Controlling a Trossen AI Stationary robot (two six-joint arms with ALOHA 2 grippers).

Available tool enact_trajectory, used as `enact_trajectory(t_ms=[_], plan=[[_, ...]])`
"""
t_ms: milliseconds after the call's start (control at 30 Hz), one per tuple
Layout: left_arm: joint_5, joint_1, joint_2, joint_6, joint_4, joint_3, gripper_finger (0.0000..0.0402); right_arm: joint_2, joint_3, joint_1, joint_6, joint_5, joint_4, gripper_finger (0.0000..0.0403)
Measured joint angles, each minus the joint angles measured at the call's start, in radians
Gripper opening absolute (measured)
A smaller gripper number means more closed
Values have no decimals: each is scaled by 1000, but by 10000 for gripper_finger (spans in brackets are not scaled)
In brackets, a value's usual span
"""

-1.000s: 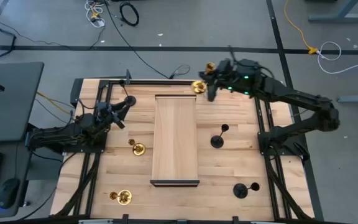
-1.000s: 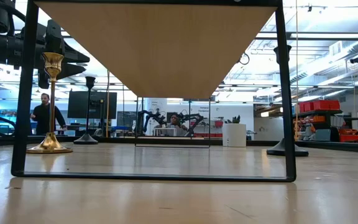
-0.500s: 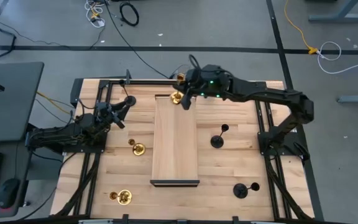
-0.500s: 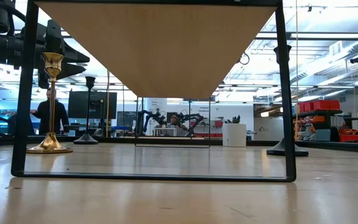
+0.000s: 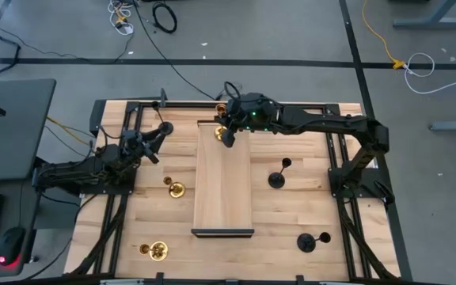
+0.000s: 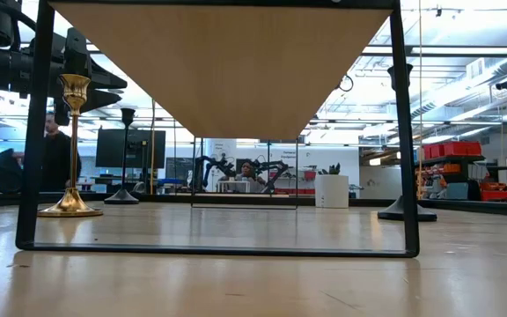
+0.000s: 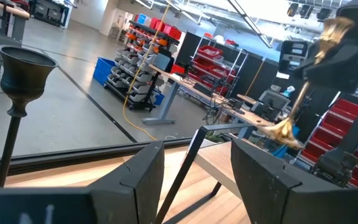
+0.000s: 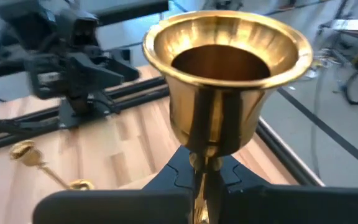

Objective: Pick & Place candle stick holders
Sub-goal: Put the top right gold candle holder on the shelf

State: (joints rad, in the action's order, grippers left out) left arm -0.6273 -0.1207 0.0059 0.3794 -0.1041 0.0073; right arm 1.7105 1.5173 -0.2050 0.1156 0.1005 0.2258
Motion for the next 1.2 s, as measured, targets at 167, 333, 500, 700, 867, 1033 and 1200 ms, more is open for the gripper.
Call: enact_trajectory(t_ms=[167,333,500,700,867,1033,1200], plan=[[1,0,0,0,5,0,188,17,1,-1,0,8,-12,4],[0,0,0,0,5,0,188,51,0,-6,-1,22,-9,4],[3,0,0,0,4,0,188,74,0,-16,-20,27,-5,4],[3,0,0,1,4,0,188,74,0,-34,-21,50,1,4],[3,0,0,1,4,0,188,74,0,-39,-4,26,6,4],[3,0,0,1,4,0,188,74,0,-37,-11,22,6,4],[3,0,0,1,4,0,188,74,-1,-37,-18,15,7,4]])
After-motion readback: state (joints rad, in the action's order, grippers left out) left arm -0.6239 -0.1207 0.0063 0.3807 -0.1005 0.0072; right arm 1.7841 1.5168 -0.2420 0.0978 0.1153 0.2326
